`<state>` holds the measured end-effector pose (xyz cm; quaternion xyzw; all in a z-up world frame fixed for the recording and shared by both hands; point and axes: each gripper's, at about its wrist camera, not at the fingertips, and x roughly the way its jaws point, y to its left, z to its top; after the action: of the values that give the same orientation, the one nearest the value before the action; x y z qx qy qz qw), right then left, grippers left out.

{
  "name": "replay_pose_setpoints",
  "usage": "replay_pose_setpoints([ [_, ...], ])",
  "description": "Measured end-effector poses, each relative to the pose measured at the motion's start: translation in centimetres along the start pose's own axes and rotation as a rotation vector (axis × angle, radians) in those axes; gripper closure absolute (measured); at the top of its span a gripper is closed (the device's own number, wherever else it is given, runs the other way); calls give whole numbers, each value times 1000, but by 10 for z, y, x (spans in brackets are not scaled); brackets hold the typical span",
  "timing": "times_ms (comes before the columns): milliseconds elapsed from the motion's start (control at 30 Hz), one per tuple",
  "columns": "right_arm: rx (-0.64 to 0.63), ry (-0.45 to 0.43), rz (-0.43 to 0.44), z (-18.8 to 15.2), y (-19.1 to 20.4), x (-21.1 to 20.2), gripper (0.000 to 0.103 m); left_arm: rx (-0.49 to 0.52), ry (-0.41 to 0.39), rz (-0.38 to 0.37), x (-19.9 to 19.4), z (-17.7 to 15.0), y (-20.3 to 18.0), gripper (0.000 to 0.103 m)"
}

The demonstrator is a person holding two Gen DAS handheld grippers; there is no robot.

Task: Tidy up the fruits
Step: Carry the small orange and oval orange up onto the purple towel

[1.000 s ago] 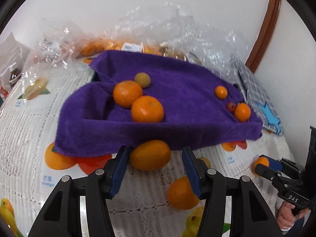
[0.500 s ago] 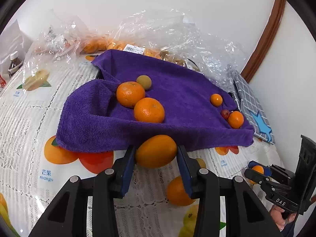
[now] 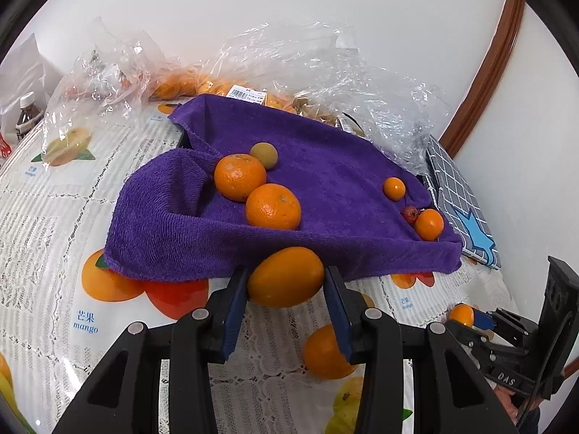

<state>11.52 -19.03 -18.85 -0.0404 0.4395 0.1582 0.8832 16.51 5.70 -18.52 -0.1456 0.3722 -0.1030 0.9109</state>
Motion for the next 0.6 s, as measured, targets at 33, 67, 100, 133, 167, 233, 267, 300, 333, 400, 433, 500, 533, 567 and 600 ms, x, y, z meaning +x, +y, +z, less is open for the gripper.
replay_pose_setpoints([
  [33, -7, 1, -8, -2, 1, -2, 62, 4, 0, 2, 0, 0, -1, 63],
  [67, -9, 2, -8, -4, 1, -2, 63, 8, 1, 3, 1, 0, -1, 63],
  [100, -9, 2, -10, -4, 1, -3, 63, 16, 1, 5, 1, 0, -2, 63],
  [133, -10, 3, -15, -5, 1, -3, 63, 22, 2, 4, 2, 0, -3, 63],
  [167, -12, 4, -18, -5, 1, -3, 64, 24, 2, 3, 2, 0, -3, 63],
  [233, -11, 2, -24, -5, 1, -3, 67, 18, -1, 1, 1, 1, -1, 63],
  [267, -7, 0, -20, -5, 0, -4, 67, 15, -3, -3, 0, 0, 0, 63],
  [300, 0, -3, -15, -5, -1, -4, 67, 11, -7, -8, 0, 0, 0, 63],
  [333, 9, -9, -11, -6, -2, -5, 67, 8, -13, -11, -1, 0, 1, 63],
  [400, 20, -23, -2, -6, -4, -8, 67, 5, -28, -17, -4, 0, 1, 63],
  [433, 26, -33, 9, -6, -5, -10, 67, 5, -34, -19, -5, 0, 0, 63],
  [500, 43, -53, 27, -7, -9, -13, 67, 11, -50, -23, -7, 0, -1, 63],
  [533, 54, -63, 37, -7, -11, -15, 67, 12, -59, -26, -9, 0, -1, 63],
  [567, 64, -71, 47, -7, -13, -16, 67, 9, -71, -30, -11, 0, -1, 63],
  [600, 76, -82, 59, -7, -15, -18, 67, 3, -82, -35, -13, 0, 0, 63],
])
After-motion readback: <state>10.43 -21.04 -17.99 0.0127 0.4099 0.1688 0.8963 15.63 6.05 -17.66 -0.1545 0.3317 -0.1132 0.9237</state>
